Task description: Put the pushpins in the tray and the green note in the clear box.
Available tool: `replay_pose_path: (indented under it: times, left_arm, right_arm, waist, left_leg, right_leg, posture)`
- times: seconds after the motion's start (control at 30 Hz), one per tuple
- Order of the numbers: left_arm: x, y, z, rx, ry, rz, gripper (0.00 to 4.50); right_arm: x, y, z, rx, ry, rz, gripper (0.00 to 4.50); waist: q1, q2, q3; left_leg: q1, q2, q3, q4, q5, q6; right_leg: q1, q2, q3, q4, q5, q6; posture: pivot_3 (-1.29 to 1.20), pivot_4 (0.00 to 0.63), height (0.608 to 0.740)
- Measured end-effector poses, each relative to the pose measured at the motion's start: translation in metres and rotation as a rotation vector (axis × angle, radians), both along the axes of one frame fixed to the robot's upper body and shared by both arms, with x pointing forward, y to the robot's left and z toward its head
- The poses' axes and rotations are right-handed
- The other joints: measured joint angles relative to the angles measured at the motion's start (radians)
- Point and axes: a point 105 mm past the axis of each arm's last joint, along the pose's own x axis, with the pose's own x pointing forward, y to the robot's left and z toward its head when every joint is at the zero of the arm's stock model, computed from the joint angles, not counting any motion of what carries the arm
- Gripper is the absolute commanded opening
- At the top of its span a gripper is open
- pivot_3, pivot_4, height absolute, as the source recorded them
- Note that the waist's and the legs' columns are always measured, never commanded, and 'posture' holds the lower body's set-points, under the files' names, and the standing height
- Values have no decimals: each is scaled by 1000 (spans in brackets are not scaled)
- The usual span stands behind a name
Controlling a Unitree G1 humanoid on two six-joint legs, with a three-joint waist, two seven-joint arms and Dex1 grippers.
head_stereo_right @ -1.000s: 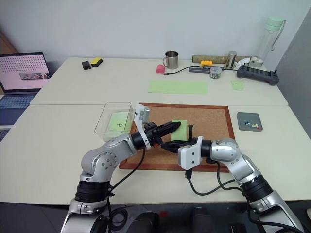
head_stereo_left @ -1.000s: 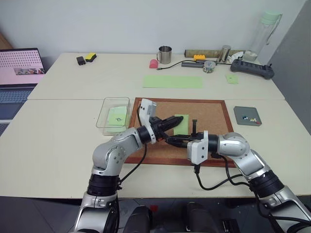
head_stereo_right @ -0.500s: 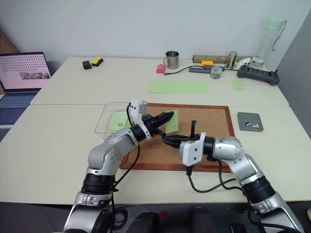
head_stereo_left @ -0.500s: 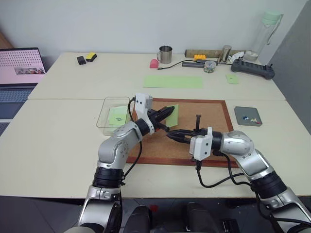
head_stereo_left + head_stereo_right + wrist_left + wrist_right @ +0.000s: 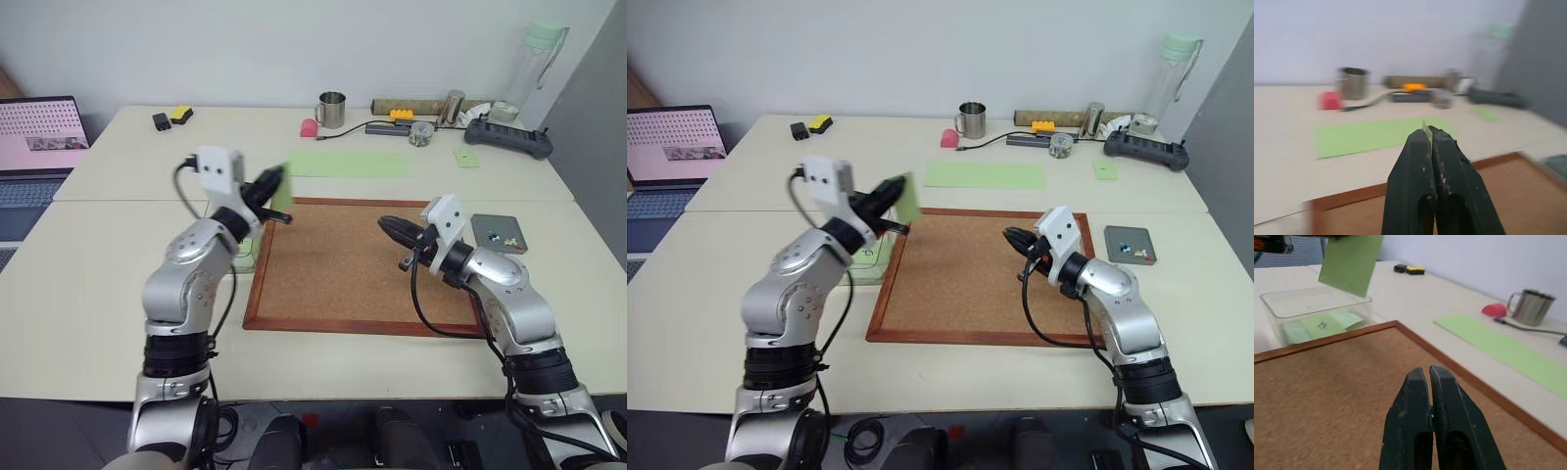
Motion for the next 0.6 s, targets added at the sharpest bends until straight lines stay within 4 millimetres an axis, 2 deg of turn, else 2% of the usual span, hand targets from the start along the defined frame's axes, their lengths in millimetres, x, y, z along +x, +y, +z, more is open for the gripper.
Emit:
replay_pose_path:
  times: [0.13, 0.2, 0.27, 0.37, 0.43, 0.47, 0.5, 0.6]
  left_arm:
    - [-4, 37, 5, 75, -55, 188, 40]
    - [-5, 43, -3, 82, -40, 218, 40]
    - [-6, 38, -10, 72, -21, 206, 40]
    - [-8, 18, -10, 20, -23, 99, 40]
    - [-17, -14, -3, -14, -32, -67, 40]
    - [-24, -33, 0, -16, -38, -167, 40]
    - [-33, -51, 3, -13, -38, -274, 40]
    - [-50, -79, 3, -5, -10, -454, 40]
  right_arm:
    - [-14, 13, 11, 26, 23, 157, 0]
    - [-21, 21, 20, 45, 22, 230, 0]
    - [-28, 26, 26, 52, 15, 280, 0]
    - [-27, 29, 25, 51, 21, 275, 0]
    - [-12, 21, 24, 68, 8, 150, 0]
    - [-2, 12, 23, 86, 10, 59, 0]
    - [11, -7, 23, 121, 6, -81, 0]
    - [30, -61, 30, 187, -13, -363, 0]
  waist:
    - [1, 0, 0]
    - [1, 0, 0]
    - [5, 0, 0]
    - [10, 0, 0]
    - [13, -1, 0]
    - [15, -1, 0]
    - [16, -1, 0]
    - [20, -1, 0]
  left_leg:
    - [0, 0, 0, 0, 0, 0]
    - [0, 0, 0, 0, 0, 0]
    - [-1, 0, -1, 0, 0, 0]
    - [-1, 0, 0, 0, 0, 0]
    - [-2, 0, 0, 1, 0, 0]
    - [-2, 0, 0, 1, 0, 0]
    - [-2, 0, 1, 1, 0, 0]
    - [-1, 0, 2, 0, 0, 0]
  right_leg:
    - [0, 0, 0, 0, 0, 0]
    - [0, 0, -1, 0, 0, 0]
    - [1, 0, -2, 0, 0, 0]
    - [1, 0, -3, 0, 0, 0]
    - [1, -1, -3, 0, 0, 0]
    - [1, -1, -3, 0, 0, 0]
    - [1, -1, -2, 0, 0, 0]
    - [0, -1, -1, 0, 0, 0]
  posture:
    - [0, 150, 740]
    - [0, 150, 740]
    - [0, 150, 740]
    - [0, 150, 740]
    - [0, 150, 740]
    - [0, 150, 740]
    - [0, 150, 740]
    - [0, 150, 740]
